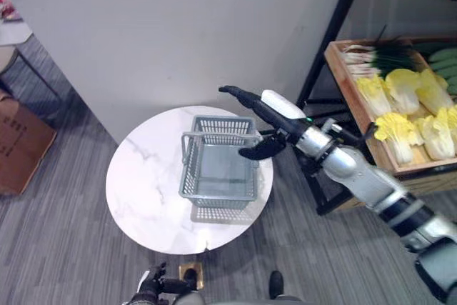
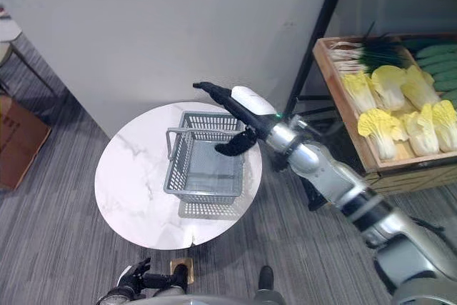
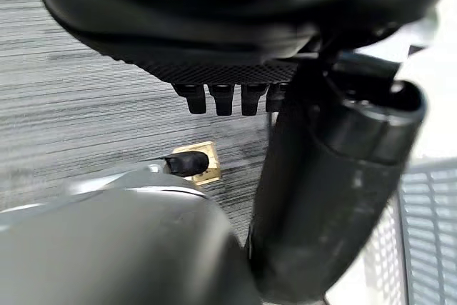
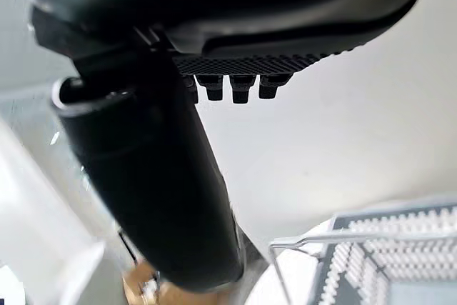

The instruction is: Get the vegetables into the basket

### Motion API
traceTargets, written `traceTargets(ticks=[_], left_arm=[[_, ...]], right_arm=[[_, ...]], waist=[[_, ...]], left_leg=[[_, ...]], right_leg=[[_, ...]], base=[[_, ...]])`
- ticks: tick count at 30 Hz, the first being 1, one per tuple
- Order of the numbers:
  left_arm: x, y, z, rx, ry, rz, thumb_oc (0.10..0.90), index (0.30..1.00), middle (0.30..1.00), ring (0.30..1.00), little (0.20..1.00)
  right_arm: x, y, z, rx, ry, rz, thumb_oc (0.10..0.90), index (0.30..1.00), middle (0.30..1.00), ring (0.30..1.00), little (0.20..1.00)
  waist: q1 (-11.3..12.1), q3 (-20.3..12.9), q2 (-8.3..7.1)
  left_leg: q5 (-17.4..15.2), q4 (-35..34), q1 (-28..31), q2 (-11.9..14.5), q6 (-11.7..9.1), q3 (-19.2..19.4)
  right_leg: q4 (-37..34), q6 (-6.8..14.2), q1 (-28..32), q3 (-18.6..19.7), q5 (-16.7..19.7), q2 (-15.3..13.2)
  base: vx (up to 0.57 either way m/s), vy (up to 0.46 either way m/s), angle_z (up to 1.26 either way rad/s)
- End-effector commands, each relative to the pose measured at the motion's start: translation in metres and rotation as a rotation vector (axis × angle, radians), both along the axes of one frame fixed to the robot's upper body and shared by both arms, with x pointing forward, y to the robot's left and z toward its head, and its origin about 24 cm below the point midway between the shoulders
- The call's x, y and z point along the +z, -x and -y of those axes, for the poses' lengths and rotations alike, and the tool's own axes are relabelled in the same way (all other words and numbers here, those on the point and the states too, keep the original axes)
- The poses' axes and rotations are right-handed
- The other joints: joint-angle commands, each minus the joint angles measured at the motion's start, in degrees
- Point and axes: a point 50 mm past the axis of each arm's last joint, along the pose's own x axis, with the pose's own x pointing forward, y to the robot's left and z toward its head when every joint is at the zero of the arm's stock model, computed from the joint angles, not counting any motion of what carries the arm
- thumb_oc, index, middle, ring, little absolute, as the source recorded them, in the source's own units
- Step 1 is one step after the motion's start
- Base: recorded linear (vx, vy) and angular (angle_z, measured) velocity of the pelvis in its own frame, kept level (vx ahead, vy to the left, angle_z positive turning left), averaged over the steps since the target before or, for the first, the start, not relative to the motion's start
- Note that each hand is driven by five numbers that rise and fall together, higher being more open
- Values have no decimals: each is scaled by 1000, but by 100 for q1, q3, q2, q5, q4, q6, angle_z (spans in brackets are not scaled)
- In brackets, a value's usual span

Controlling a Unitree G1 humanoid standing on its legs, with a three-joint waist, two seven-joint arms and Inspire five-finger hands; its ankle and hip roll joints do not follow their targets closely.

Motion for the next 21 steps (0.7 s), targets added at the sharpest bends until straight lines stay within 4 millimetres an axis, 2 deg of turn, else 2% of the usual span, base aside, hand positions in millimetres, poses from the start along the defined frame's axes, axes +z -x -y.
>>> traceTargets(ticks=[1, 2, 3, 5, 6, 7, 10, 14, 17, 21], left_arm=[[-1, 27, -26, -9, -113, -124, 900, 1000, 1000, 1000, 1000], [-1, 27, -26, -8, -113, -123, 900, 1000, 1000, 1000, 1000], [0, 24, -27, -35, -129, -123, 900, 1000, 1000, 1000, 1000], [0, 25, -28, -43, -134, -129, 900, 1000, 1000, 1000, 1000], [0, 22, -27, -40, -136, -122, 900, 1000, 1000, 1000, 1000], [0, 21, -27, -36, -136, -116, 900, 1000, 1000, 1000, 1000], [2, 15, -27, -34, -139, -92, 900, 1000, 1000, 1000, 1000], [4, 6, -29, -63, -150, -67, 900, 1000, 1000, 1000, 1000], [5, 4, -29, -68, -154, -61, 900, 1000, 1000, 1000, 1000], [6, -8, -23, -96, -153, -31, 900, 1000, 1000, 1000, 1000]], right_arm=[[57, -16, -7, -5, -104, 158, 900, 1000, 1000, 1000, 1000], [58, -17, -7, -3, -104, 158, 900, 1000, 1000, 1000, 1000], [57, -27, -13, -23, -75, 141, 900, 1000, 1000, 1000, 1000], [55, -32, -15, -33, -61, 132, 900, 1000, 1000, 1000, 1000], [47, -40, -18, -61, -32, 96, 900, 1000, 1000, 1000, 1000], [47, -44, -18, -77, -19, 92, 900, 1000, 1000, 1000, 1000], [38, -57, -12, -157, -26, 37, 900, 1000, 1000, 1000, 1000], [43, -74, -5, -235, 122, 58, 900, 1000, 1000, 1000, 1000], [44, -78, -2, -265, 157, 69, 900, 1000, 1000, 1000, 1000], [33, -85, 7, -352, 174, 36, 900, 1000, 1000, 1000, 1000]], waist=[[104, 328, -211], [94, 329, -209], [176, 370, -220], [196, 378, -229], [276, 397, -249], [313, 412, -245], [424, 489, -237], [563, 582, -208], [590, 616, -191], [685, 668, -137]], left_leg=[[-19, 5, -17, -2, -61, -192], [-18, 5, -19, -3, -61, -196], [8, 5, -88, -10, -54, -254], [18, 5, -119, -14, -53, -285], [28, 5, -161, -33, -43, -332], [38, 5, -194, -44, -37, -372], [82, 5, -327, -77, -31, -492], [148, 5, -517, -115, -33, -605], [162, 5, -563, -129, -29, -623], [204, 5, -690, -160, -27, -681]], right_leg=[[-3, 261, 80, 135, 85, -341], [-3, 261, 80, 131, 85, -342], [-3, 257, 55, 86, 97, -356], [-3, 252, 44, 72, 103, -357], [-3, 256, 38, 22, 113, -378], [-3, 258, 38, 0, 114, -386], [-3, 269, -5, -80, 133, -414], [-3, 277, -118, -165, 173, -442], [-3, 278, -160, -169, 182, -439], [-3, 279, -244, -197, 198, -458]], base=[[-27, 4, 20], [-48, 9, 16], [-28, 8, 12], [-18, 9, 14], [-7, 3, 18], [-17, 5, 14], [-49, 2, 11], [-39, 15, 21], [-18, 16, 9], [-3, 3, 1]])
